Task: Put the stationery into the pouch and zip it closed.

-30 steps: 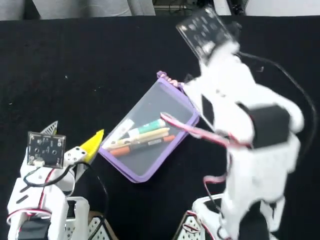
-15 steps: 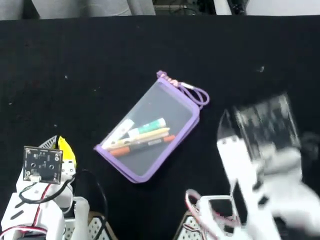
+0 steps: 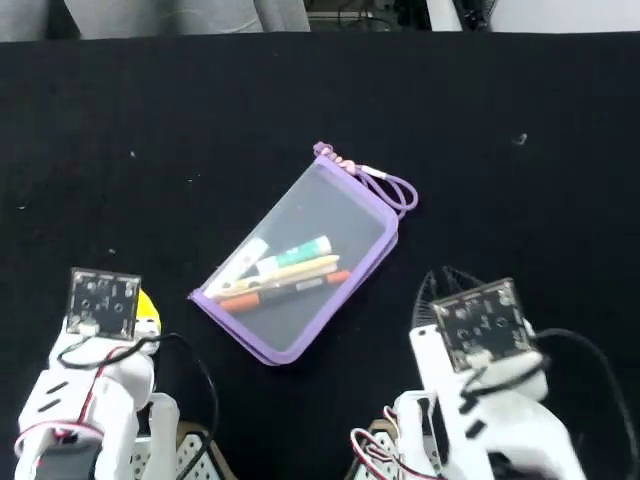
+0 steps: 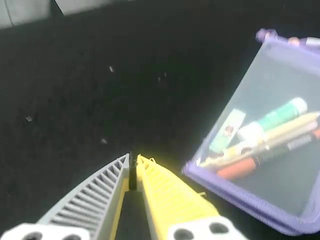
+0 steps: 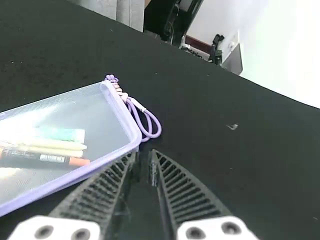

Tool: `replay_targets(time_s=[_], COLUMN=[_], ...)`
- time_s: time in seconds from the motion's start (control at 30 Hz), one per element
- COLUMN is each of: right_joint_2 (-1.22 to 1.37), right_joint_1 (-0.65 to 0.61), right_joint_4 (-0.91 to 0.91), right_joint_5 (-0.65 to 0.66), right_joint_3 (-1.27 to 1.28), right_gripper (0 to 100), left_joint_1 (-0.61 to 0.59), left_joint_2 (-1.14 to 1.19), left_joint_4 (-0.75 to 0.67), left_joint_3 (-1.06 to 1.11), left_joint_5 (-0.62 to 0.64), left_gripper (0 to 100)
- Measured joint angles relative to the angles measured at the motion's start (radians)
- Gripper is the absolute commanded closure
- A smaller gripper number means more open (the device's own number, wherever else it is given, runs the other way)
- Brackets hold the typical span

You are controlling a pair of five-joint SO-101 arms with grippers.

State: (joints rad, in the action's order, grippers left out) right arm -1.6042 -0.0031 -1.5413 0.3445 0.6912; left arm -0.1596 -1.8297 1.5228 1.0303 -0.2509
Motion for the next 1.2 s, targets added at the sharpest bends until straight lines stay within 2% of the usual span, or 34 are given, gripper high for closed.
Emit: replay_targets(time_s=[0.27,0.5,0.63,0.8,0.97,1.2], right_joint_2=[-0.086,-0.095,-0.095,-0.094,-0.081,-0.087], right_joint_1=[0.000,0.000,0.006,0.137,0.264,0.281], right_joint_4=[0.138,0.244,0.311,0.422,0.549,0.574], right_joint_5=[0.000,0.069,0.075,0.063,-0.043,-0.018], right_joint_3=[0.195,0.408,0.540,0.712,0.876,0.977], right_gripper=[97.6,97.6,97.6,97.6,97.6,97.6], left_joint_1=[-0.002,-0.002,-0.071,-0.238,-0.244,-0.239], left_joint_2=[0.000,0.002,0.002,0.002,0.008,0.011], left_joint_4=[-0.072,-0.135,-0.157,-0.193,-0.224,-0.227], left_joint_3=[0.255,0.434,0.488,0.554,0.635,0.643], left_joint_5=[0.000,0.000,0.000,0.002,0.002,0.002], left_gripper=[97,97,97,97,97,97])
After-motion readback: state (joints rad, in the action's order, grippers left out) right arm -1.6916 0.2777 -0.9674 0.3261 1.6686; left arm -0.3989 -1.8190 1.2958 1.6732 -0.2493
